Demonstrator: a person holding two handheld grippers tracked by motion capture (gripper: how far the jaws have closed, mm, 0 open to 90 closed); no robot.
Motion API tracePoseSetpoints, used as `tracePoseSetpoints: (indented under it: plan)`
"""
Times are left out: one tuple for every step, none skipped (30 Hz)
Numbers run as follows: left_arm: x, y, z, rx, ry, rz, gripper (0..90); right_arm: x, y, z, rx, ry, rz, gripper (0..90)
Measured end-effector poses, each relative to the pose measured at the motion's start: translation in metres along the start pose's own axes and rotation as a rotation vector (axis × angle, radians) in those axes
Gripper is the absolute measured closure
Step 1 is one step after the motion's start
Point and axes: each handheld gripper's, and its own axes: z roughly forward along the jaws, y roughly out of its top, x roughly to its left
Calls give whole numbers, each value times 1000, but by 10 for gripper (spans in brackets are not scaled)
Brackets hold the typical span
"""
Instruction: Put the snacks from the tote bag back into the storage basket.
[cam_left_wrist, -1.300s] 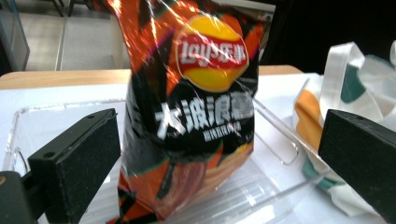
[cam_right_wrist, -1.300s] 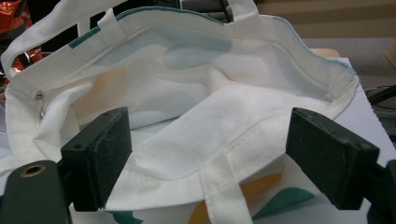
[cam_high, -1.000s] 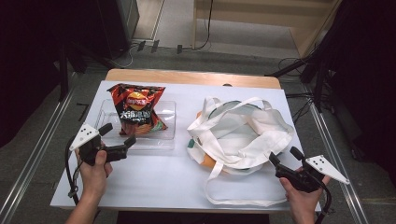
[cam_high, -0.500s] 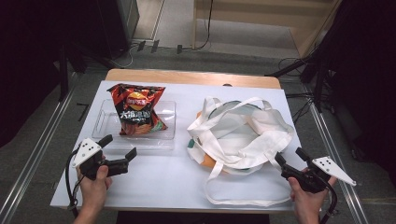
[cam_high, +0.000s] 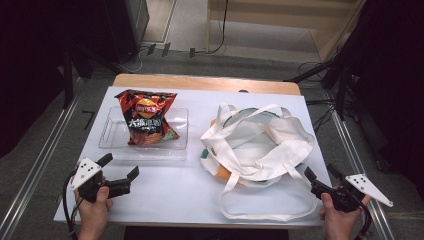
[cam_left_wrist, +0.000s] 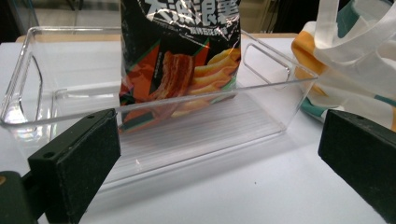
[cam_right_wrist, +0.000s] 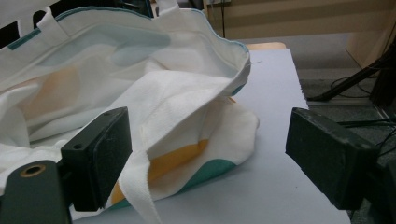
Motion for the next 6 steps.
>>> tracePoseSetpoints:
  plan:
    - [0,0,0,-3,4,-3,0,-1,0,0,-3,-5,0,151]
    - [1,0,0,-4,6,-4,0,-2,0,1,-5,-6,3,151]
    - [0,0,0,-4,6,-2,0,-2,-1,0,-6,-4,9,152]
    - [0,0,0,-4,9,-1,0,-2,-1,0,-5,-8,8,152]
    - [0,0,0,0,11,2,0,-2,-1,0,-5,-11,8,151]
    - [0,0,0,2,10,0,0,-2,-1,1,-7,-10,4,152]
